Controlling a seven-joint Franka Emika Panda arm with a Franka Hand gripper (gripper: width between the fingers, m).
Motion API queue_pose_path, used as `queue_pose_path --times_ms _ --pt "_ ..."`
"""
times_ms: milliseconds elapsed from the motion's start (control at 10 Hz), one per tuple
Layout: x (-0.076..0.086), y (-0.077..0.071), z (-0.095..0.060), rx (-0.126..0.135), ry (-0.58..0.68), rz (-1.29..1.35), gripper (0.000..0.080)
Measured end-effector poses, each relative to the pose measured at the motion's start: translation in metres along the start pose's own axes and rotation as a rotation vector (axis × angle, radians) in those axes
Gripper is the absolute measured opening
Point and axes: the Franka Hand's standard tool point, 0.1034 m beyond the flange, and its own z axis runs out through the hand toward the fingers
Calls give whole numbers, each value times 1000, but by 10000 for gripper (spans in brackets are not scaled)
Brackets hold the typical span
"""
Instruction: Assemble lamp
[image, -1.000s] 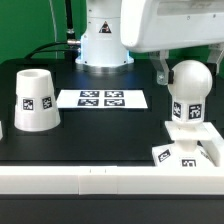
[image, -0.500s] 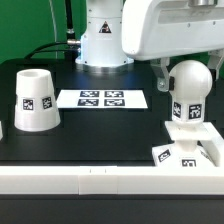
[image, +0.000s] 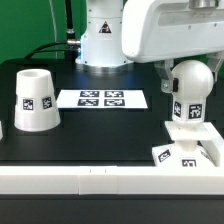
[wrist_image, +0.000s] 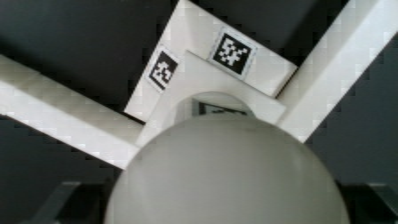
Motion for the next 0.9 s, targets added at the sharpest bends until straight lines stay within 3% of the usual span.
queue_pose_path --times_ms 200,500,900 --pt "0 -1 0 4 1 62 576" --pt "1 -1 1 40 11 388 577" --pt "3 -1 1 46 12 811 577"
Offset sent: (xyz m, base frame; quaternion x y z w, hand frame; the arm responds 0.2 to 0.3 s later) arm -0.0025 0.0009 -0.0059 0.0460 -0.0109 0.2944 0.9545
